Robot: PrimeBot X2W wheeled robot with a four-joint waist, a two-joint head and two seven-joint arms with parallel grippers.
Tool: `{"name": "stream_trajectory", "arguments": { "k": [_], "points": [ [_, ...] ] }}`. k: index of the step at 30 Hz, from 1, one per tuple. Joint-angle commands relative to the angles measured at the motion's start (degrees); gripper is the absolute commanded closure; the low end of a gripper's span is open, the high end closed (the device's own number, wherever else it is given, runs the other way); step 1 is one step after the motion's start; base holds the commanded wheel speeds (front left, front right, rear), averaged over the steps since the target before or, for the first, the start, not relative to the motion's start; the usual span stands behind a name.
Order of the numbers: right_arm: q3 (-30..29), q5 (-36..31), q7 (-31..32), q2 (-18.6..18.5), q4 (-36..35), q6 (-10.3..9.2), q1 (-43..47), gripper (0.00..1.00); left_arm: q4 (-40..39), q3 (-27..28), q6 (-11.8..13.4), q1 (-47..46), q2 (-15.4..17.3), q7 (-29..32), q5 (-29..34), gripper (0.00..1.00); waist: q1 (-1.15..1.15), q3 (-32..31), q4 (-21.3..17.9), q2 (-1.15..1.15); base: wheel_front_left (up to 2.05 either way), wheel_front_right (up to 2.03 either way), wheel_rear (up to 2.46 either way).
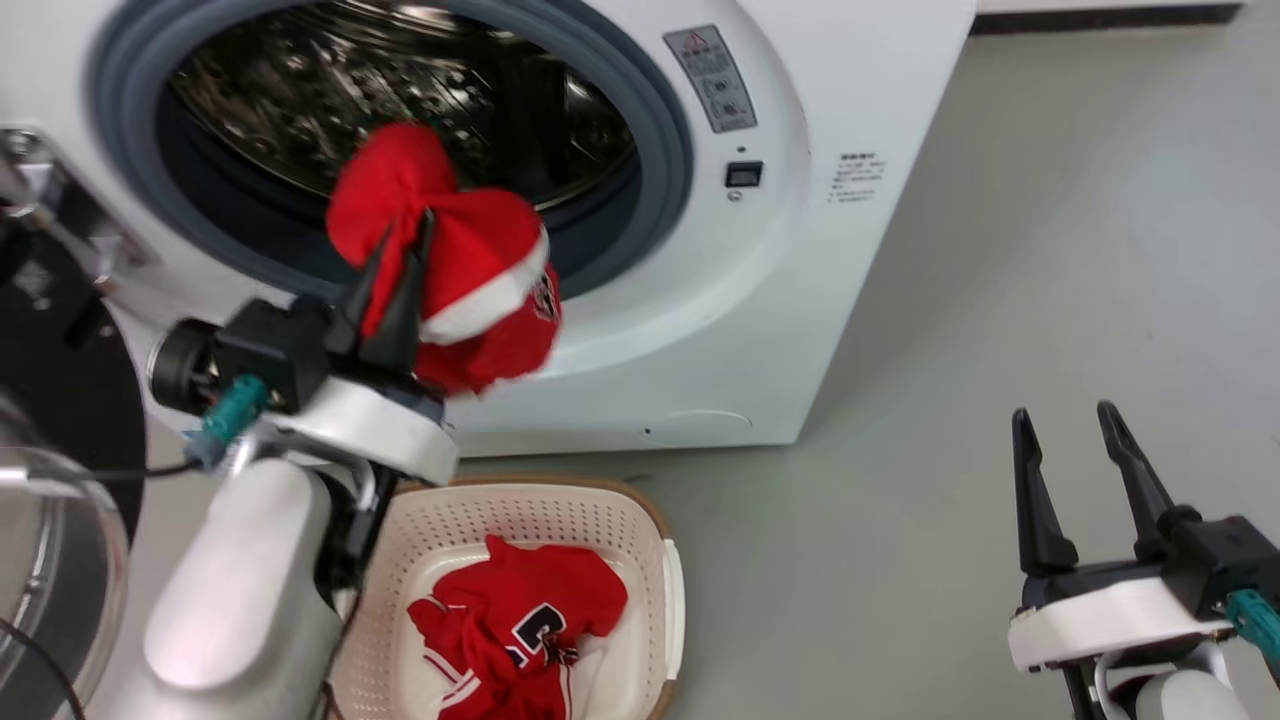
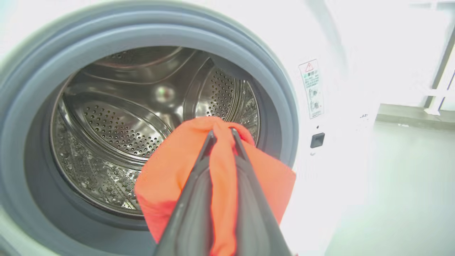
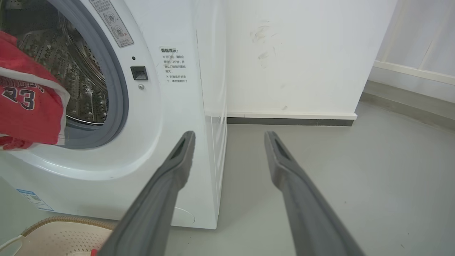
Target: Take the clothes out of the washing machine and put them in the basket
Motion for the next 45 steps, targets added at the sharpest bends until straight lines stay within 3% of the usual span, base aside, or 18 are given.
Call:
{"name": "stream_trajectory", "arguments": {
  "k": [1, 9, 16, 21, 30, 45],
  "points": [
    [-0.1, -0.5, -0.1, 0.0, 0.1, -0.06, 0.8, 0.0, -2.1, 0.3, -0.2, 1.7, -0.6, -0.2, 0.3, 1.0, 0.01, -2.0, 1.9, 0.0, 0.0, 0.0, 0.0],
    [0.0, -0.6, -0.1, 0.0, 0.4, -0.06, 2.1, 0.0, -7.8, -3.7, -2.1, 12.6, -1.9, 2.2, -1.8, 1.0, 0.01, -3.2, 3.0, 0.0, 0.0, 0.0, 0.0],
    [0.8, -0.1, -0.1, 0.0, 0.2, -0.06, 1.5, 0.0, -4.2, -6.4, -2.8, 16.5, -2.7, 5.4, -4.3, 1.0, 0.01, -1.1, 1.8, 0.0, 0.0, 0.0, 0.0],
    [1.4, -0.2, -0.1, 0.0, -0.5, -0.05, -0.1, 0.0, 5.5, -6.7, -3.7, 14.5, -4.1, 5.1, -7.0, 1.0, 0.01, 2.8, -0.6, 0.0, 0.0, 0.0, 0.0],
    [1.8, 1.9, -0.1, 0.0, -1.8, -0.05, -4.0, 0.0, 24.1, -10.3, -4.5, 6.0, -5.4, 1.7, -3.5, 1.0, 0.01, 12.9, -5.6, 0.0, 0.0, 0.0, 0.0],
    [2.4, 5.8, -0.1, 0.0, -4.4, -0.06, -7.3, 0.0, 45.2, -10.3, -4.1, -8.4, -2.4, -0.1, -0.5, 1.0, 0.01, 29.8, -12.7, 0.0, 0.0, 0.0, 0.0]
  ]
}}
